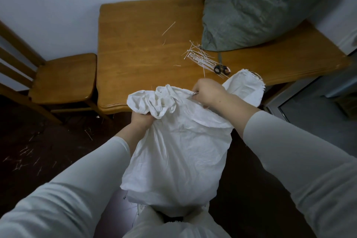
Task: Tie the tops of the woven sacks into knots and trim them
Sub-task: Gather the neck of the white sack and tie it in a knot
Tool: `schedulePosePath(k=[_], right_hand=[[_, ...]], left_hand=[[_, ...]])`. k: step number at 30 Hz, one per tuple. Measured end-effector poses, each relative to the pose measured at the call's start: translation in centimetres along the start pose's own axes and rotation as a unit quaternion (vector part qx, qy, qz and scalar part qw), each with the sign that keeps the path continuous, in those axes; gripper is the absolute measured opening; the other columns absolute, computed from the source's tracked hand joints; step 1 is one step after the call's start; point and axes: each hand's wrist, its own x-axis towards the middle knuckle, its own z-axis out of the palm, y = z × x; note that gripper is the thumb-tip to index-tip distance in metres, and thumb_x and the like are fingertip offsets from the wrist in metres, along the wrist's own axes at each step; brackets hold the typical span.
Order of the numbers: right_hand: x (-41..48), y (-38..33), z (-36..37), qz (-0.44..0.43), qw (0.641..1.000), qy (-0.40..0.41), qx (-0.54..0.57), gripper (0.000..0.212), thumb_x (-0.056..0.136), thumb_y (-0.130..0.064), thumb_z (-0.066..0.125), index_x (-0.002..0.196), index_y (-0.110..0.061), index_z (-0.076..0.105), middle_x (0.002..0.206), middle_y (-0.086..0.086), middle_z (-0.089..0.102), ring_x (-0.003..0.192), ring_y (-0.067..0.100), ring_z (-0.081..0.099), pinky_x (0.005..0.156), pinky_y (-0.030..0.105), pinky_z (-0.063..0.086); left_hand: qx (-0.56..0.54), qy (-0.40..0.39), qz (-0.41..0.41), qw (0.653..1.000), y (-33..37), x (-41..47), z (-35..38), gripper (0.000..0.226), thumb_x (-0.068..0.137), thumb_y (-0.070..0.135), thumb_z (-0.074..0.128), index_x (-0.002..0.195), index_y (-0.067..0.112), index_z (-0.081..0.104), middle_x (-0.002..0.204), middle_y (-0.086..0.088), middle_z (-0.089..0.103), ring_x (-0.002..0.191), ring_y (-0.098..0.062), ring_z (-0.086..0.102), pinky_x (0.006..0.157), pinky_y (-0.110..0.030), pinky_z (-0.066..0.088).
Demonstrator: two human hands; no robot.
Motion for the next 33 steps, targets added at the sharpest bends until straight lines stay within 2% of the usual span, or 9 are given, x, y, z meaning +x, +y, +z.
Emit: schedulePosePath(k=[4, 6, 8, 9, 12, 22, 25, 29, 33], right_hand=[[-0.6, -0.3, 1.0, 0.035, 0.984, -0.046, 0.167, 0.026, 0.084, -0.011, 0.048, 0.059, -0.011, 0.052, 0.063, 0.005, 0.044, 0.064, 0.022, 0.048, 0.058, 0.03, 0.036], [-1.3, -1.0, 1.2, 0.041, 0.971, -0.088, 0.218, 0.031, 0.083, -0.043, 0.055, 0.068, -0.015, 0.052, 0.073, 0.002, 0.051, 0.071, 0.021, 0.053, 0.063, 0.032, 0.04], [-1.6, -1.5, 1.4, 0.004, 0.991, -0.105, 0.088, 0.059, 0.07, -0.07, 0.058, 0.092, -0.015, 0.057, 0.088, -0.001, 0.057, 0.084, 0.021, 0.057, 0.069, 0.032, 0.043], [-1.5, -1.6, 1.9, -0.012, 0.996, -0.093, 0.005, 0.06, 0.07, -0.066, 0.063, 0.1, -0.014, 0.056, 0.094, -0.001, 0.059, 0.09, 0.021, 0.058, 0.072, 0.033, 0.045], [-1.1, -1.3, 2.8, -0.026, 0.996, -0.018, -0.079, 0.009, 0.086, -0.02, 0.057, 0.093, -0.015, 0.06, 0.09, 0.002, 0.062, 0.087, 0.023, 0.061, 0.067, 0.031, 0.044], [-0.3, -2.9, 3.7, -0.062, 0.976, 0.126, 0.166, 0.041, 0.079, -0.007, 0.062, 0.045, -0.022, 0.045, 0.052, 0.001, 0.051, 0.059, 0.024, 0.051, 0.05, 0.03, 0.035], [-0.4, -3.7, 4.3, -0.081, 0.97, 0.112, 0.2, 0.023, 0.074, -0.003, 0.065, 0.058, -0.019, 0.061, 0.075, 0.005, 0.07, 0.077, 0.024, 0.065, 0.069, 0.036, 0.054], [-0.8, -3.7, 4.3, -0.108, 0.967, 0.08, 0.215, 0.023, 0.071, 0.009, 0.056, 0.074, -0.008, 0.071, 0.077, 0.003, 0.069, 0.084, 0.023, 0.065, 0.08, 0.04, 0.054], [-1.8, -2.9, 0.6, -0.105, 0.988, 0.045, 0.107, 0.038, 0.079, -0.025, 0.06, 0.117, -0.027, 0.063, 0.11, -0.006, 0.063, 0.11, 0.015, 0.052, 0.085, 0.032, 0.046]], left_hand=[[-0.02, 0.022, 0.004, 1.0, 0.5, -0.3, 0.0, 0.052, 0.075, 0.011, 0.078, 0.121, 0.01, 0.054, 0.11, 0.0, 0.056, 0.103, -0.018, 0.053, 0.09, -0.035, 0.046], [-0.022, 0.018, 0.004, 1.0, 0.5, -0.3, -0.1, 0.049, 0.073, 0.009, 0.079, 0.117, 0.011, 0.056, 0.107, -0.001, 0.059, 0.102, -0.019, 0.055, 0.091, -0.037, 0.048], [-0.021, 0.011, 0.008, 1.0, 0.6, -0.5, -0.2, 0.044, 0.072, 0.007, 0.08, 0.11, 0.014, 0.057, 0.102, 0.0, 0.061, 0.102, -0.021, 0.058, 0.09, -0.038, 0.05], [-0.023, 0.007, 0.002, 1.0, 0.6, -0.6, -0.2, 0.042, 0.072, 0.006, 0.08, 0.107, 0.015, 0.057, 0.1, 0.001, 0.061, 0.102, -0.021, 0.058, 0.091, -0.04, 0.05], [-0.025, -0.004, -0.015, 1.0, 0.5, -0.8, -0.1, 0.029, 0.076, 0.001, 0.075, 0.088, 0.02, 0.056, 0.088, 0.006, 0.058, 0.099, -0.02, 0.055, 0.087, -0.038, 0.048], [0.062, -0.18, -0.025, 0.981, 0.9, -2.0, 0.5, 0.028, 0.074, 0.008, 0.079, 0.096, 0.017, 0.065, 0.103, -0.006, 0.066, 0.105, -0.023, 0.063, 0.094, -0.039, 0.052], [0.114, -0.213, -0.053, 0.969, 1.7, -2.8, 1.4, 0.019, 0.085, 0.014, 0.069, 0.102, 0.016, 0.062, 0.104, -0.003, 0.062, 0.107, -0.023, 0.059, 0.086, -0.027, 0.051], [0.217, -0.133, -0.077, 0.964, 0.4, -1.7, 2.0, 0.039, 0.098, 0.006, 0.045, 0.135, -0.006, 0.042, 0.139, -0.016, 0.047, 0.13, -0.029, 0.043, 0.065, -0.013, 0.046], [0.234, -0.111, -0.087, 0.962, 0.3, -1.5, 2.2, 0.045, 0.098, 0.022, 0.047, 0.137, 0.001, 0.042, 0.143, -0.018, 0.042, 0.133, -0.031, 0.039, 0.11, -0.031, 0.035]])
